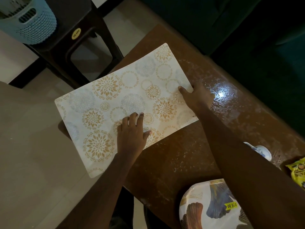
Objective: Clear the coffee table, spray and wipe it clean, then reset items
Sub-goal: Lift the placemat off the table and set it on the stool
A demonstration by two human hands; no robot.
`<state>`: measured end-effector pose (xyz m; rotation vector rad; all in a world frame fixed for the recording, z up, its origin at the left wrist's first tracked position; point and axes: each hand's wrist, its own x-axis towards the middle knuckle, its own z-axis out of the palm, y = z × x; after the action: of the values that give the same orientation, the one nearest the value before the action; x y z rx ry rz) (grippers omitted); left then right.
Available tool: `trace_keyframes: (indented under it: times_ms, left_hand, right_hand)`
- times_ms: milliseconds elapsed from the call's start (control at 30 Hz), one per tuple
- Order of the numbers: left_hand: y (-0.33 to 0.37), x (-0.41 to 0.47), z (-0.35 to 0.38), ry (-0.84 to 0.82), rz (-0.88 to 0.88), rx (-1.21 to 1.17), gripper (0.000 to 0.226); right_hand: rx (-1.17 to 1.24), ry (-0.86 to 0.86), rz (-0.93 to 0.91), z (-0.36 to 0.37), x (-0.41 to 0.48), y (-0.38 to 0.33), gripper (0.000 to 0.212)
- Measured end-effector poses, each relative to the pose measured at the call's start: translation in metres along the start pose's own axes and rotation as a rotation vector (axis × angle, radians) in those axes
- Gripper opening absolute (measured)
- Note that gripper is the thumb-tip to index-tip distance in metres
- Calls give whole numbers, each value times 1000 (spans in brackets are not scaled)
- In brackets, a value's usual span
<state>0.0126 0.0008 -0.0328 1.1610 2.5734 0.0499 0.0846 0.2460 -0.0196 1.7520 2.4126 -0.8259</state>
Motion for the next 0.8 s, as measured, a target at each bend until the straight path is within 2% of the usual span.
trace_keyframes:
  times_ms: [133, 200, 367, 533, 700, 800]
  left_hand:
    - [2, -4, -7, -42, -13, -61, 68]
    - [5, -8, -16, -69, -22, -90, 68]
    - [0, -22, -62, -100, -16, -182, 72]
    - [-8, -43, -126, -38, -65, -244, 74]
    - [-22, -65, -186, 25, -59, -230, 72]
    - [-33, -72, -216, 62, -34, -227, 69]
  right_hand:
    - [135, -202, -112, -24, -3, -8, 43]
    - [207, -228, -120, -33, -12, -9, 39]
    - [468, -173, -72, -70, -50, -16, 29]
    - [743, -95, -52, -113, -96, -21, 18]
    - [999, -26, 45, -151, -145, -41, 22]
    - [1104, 2, 96, -162, -172, -59, 17]
